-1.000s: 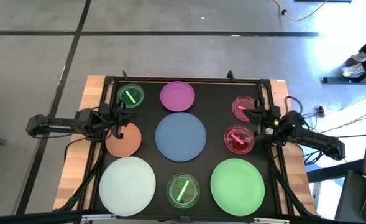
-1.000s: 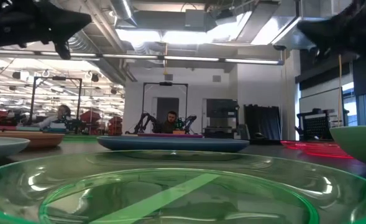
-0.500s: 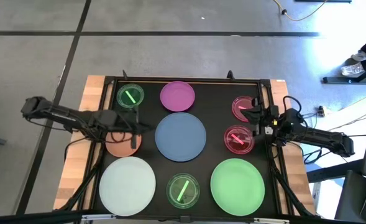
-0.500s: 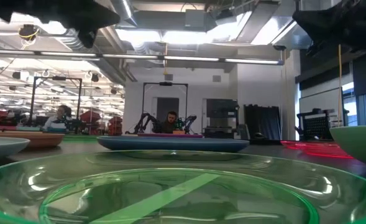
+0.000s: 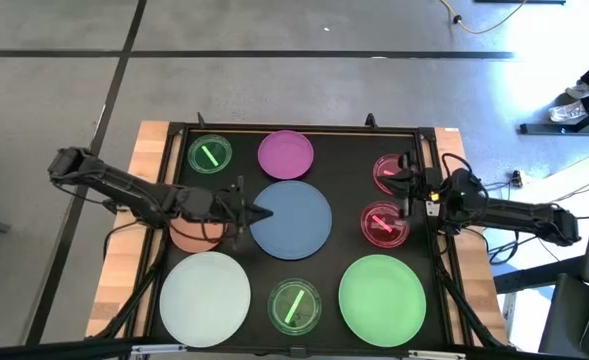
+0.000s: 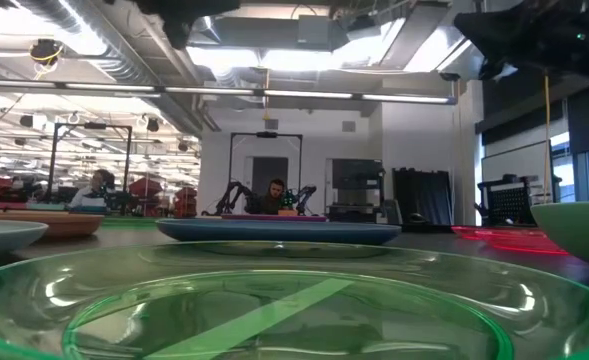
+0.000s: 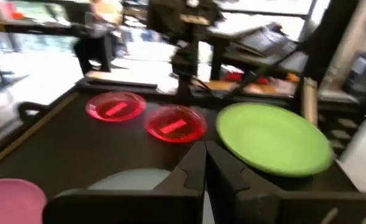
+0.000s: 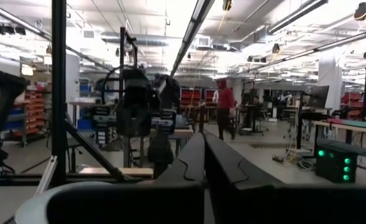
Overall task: Stack plastic plates
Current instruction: Stack the white plate on top of the blue plate
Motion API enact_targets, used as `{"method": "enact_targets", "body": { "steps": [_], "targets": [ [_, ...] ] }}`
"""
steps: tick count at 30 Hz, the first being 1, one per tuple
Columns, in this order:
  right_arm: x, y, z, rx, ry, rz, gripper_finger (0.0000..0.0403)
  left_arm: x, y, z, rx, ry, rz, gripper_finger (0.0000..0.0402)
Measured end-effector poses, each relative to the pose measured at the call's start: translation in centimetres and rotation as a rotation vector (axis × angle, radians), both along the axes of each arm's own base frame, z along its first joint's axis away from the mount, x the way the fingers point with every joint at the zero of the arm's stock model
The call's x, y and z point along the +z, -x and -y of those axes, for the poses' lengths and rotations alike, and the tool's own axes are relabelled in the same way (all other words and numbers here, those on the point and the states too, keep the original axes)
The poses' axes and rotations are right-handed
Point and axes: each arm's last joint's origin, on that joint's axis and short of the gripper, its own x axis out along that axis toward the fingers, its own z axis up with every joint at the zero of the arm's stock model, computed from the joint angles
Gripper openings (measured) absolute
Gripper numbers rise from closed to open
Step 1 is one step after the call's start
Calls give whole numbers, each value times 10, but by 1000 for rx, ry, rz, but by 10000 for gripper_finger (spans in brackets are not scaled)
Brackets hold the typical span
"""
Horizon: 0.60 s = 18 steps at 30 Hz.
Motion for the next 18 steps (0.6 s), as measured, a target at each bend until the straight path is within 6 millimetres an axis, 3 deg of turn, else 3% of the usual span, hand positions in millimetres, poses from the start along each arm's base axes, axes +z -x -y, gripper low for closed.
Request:
{"method": "enact_targets", "body": {
  "steps": [5, 8, 11, 18],
  "targets": [
    [4, -6, 2, -3, 2, -23, 3, 1, -12, 5, -44, -7, -73, 23],
    [5, -10, 3, -4, 1, -39, 3, 0, -17, 11, -56, -8, -158, 60],
    [5, -13, 4, -10, 16, -57, 3, -2, -18, 19, -62, 103, -254, 105],
    [4, -20, 6, -22, 46, -93, 3, -21, -9, 43, -153, 208, -498, 181]
  ]
}}
